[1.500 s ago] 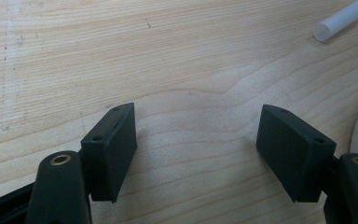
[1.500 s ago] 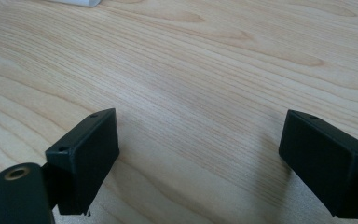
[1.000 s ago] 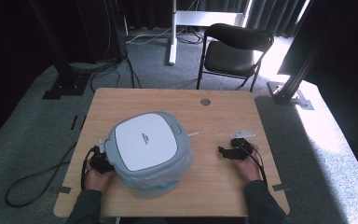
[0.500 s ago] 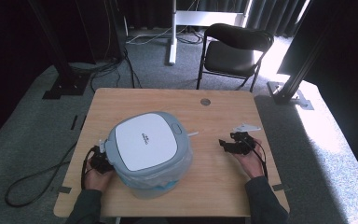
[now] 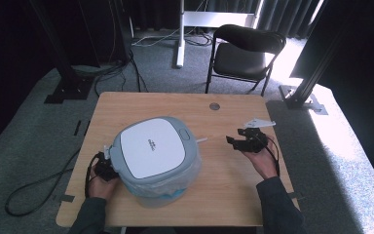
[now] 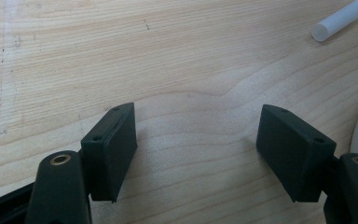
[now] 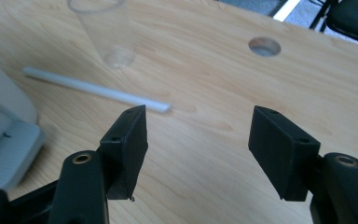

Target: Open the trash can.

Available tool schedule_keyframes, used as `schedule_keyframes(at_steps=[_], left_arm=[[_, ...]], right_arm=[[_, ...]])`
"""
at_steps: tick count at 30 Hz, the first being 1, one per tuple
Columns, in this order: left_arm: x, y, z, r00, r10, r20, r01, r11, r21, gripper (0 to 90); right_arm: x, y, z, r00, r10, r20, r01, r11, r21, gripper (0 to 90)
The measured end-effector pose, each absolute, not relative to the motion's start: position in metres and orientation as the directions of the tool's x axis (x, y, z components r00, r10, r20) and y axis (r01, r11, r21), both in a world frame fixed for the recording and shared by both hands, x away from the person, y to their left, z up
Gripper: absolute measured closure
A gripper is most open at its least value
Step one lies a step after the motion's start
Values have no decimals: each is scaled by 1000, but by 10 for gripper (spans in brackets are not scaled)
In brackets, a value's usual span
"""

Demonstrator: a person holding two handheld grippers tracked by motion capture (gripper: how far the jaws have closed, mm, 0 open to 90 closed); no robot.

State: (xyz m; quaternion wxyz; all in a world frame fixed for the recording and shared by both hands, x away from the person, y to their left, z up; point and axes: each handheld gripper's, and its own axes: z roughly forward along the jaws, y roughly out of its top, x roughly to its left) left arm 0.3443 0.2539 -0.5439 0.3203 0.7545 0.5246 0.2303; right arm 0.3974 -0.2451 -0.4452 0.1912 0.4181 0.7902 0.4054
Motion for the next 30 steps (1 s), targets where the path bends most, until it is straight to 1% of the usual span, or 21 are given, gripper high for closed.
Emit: schedule_keyframes(at_steps=[13,30], left_arm=[[344,254,-544,345,939,11,644,-245,725,287],[345,254,-544,346,938,11,643,-246,725,287]], right_arm=[[402,-222,-408,-637,771,13,439,348,829,363],[400,-205,-377,-690,723,14,387,352,852,370]])
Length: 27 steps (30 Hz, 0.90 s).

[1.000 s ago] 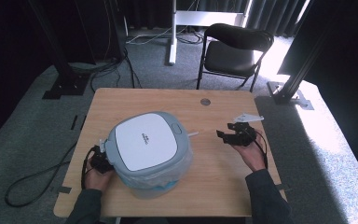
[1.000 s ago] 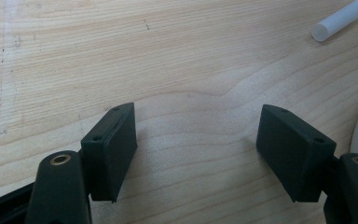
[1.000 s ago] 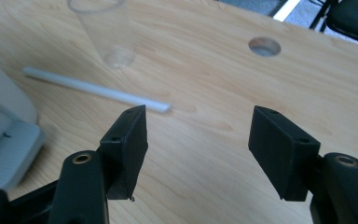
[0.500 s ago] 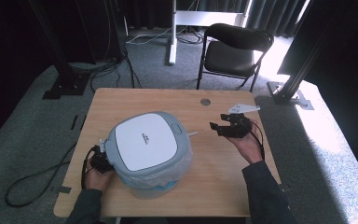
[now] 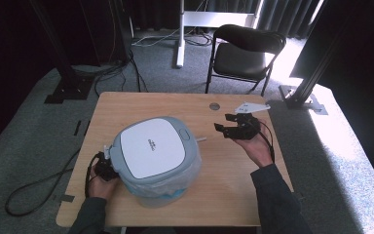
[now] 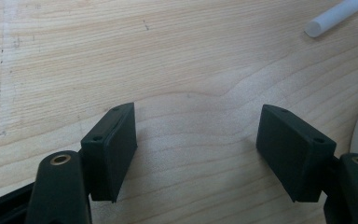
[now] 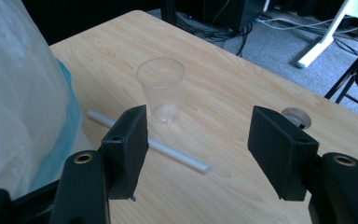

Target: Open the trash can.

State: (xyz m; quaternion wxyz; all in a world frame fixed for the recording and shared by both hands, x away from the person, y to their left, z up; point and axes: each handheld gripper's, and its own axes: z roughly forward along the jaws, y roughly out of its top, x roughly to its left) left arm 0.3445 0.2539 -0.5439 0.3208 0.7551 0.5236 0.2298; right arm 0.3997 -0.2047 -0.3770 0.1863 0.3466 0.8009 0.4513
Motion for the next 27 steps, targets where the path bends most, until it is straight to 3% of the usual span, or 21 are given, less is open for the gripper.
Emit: schedule_keyframes(at_steps=[13,27], left_arm=[[345,254,-544,348,937,10,644,-247,724,287],[345,253,-544,348,937,13,643,-249,725,287]], right_arm=[[392,-187,-354,-735,678,1,336,363,869,370],[388,-169,-339,-800,598,53,318,347,882,398]])
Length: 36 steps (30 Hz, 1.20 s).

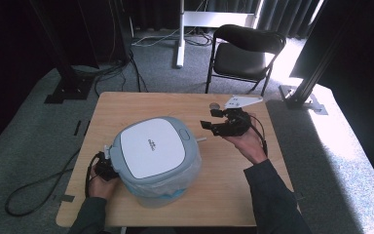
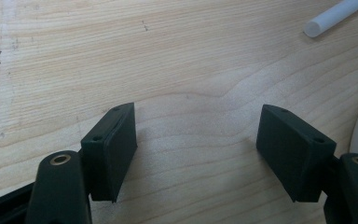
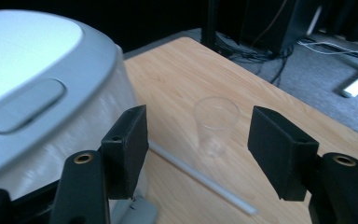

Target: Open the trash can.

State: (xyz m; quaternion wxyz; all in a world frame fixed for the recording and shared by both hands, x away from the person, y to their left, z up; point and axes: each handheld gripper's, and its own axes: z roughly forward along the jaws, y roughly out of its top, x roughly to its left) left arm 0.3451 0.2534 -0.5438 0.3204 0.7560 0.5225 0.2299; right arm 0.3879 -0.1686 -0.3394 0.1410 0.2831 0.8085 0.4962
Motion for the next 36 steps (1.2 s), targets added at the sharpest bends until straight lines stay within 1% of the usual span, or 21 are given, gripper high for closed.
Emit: schedule_keyframes(at_steps=[3,5,6,12,15,22,29,36], left_arm=[[345,253,-544,348,937,13,643,-249,724,287],[345,253,-544,348,937,13,643,-249,724,287],[345,253,-544,349,937,13,643,-249,724,287],[345,253,-544,349,937,15,642,-251,725,287],[345,253,-544,350,937,15,642,-251,725,287],[345,253,-544,350,936,14,641,-251,725,287],[345,253,-544,350,937,14,641,-251,725,287],[346,253,-544,352,936,17,643,-254,723,287]], right_arm=[[386,-166,-337,-821,566,72,311,339,888,503],[385,-165,-336,-829,555,74,306,339,890,503],[383,-163,-334,-847,525,79,295,342,892,627],[379,-157,-329,-887,453,90,270,351,897,827],[378,-153,-329,-901,419,108,268,344,900,892],[376,-143,-329,-919,372,129,267,348,899,900],[374,-132,-327,-938,325,123,241,352,904,899],[375,-127,-330,-942,300,149,254,348,902,899]])
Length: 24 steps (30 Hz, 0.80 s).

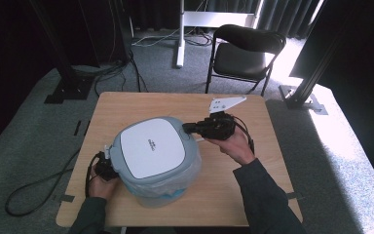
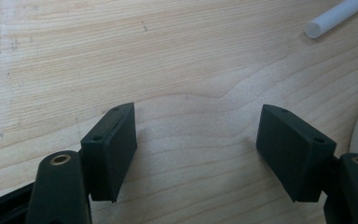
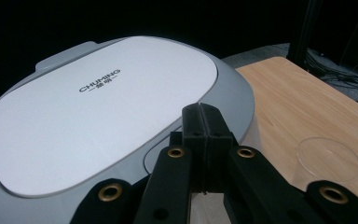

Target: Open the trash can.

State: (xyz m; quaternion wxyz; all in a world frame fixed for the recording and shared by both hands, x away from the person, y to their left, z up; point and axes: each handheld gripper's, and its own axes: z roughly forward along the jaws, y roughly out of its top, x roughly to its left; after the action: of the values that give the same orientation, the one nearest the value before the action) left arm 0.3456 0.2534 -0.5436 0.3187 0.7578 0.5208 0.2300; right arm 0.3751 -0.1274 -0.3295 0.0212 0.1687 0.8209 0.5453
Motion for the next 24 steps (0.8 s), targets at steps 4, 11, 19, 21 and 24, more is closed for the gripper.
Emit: schedule_keyframes(at_steps=[4,11,19,21,24], left_arm=[[346,253,-544,351,936,17,643,-254,723,287],[346,253,-544,351,936,16,643,-253,723,287],[346,253,-544,351,936,17,643,-255,723,287],[346,253,-544,351,936,17,643,-255,723,287],[346,253,-544,351,936,17,643,-254,723,287]], right_arm=[[374,-126,-330,-944,299,143,248,350,904,900],[374,-127,-331,-944,304,127,237,360,902,900],[376,-129,-332,-940,318,121,234,345,909,877],[376,-130,-333,-936,333,115,234,346,909,842],[379,-134,-334,-928,352,120,243,333,911,831]])
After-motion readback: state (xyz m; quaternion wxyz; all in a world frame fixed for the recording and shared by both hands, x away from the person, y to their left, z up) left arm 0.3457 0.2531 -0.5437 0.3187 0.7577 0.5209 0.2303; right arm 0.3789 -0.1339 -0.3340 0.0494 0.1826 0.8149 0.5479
